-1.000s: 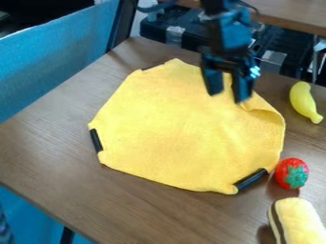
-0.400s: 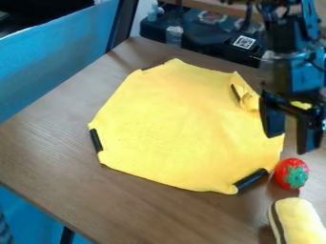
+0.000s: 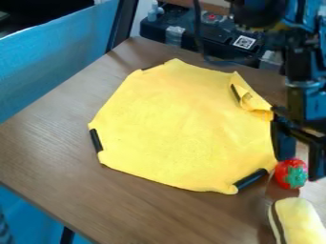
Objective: Pick up the toy tomato and place it on the bottom left of the cloth
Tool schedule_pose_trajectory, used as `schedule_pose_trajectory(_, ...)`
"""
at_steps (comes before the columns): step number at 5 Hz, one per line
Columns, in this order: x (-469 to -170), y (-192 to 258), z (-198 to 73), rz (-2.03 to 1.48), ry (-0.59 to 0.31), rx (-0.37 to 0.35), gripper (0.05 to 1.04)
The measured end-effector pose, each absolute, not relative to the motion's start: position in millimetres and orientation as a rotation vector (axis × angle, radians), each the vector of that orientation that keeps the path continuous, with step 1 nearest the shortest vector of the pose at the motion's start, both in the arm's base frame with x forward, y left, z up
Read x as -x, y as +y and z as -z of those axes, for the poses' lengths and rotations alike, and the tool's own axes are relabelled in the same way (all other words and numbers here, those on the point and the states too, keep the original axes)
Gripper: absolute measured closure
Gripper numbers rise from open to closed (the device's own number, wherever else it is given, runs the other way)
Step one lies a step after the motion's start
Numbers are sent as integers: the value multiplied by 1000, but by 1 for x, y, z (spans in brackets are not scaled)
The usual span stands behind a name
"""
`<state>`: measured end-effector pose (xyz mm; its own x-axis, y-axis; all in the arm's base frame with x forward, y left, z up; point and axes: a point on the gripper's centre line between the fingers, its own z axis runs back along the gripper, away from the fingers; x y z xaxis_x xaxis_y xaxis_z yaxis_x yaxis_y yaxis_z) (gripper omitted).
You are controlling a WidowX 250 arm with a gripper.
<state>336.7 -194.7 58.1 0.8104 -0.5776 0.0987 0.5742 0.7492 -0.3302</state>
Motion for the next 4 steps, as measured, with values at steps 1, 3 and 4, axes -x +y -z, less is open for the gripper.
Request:
schedule_pose_trajectory(1,-338,-197,-46,649,26,322,84)
schedule_pose_trajectory(3,-342,-198,-38,653,30,301,84)
schedule_pose_trajectory(4,-345,-199,-38,636,5,303,132)
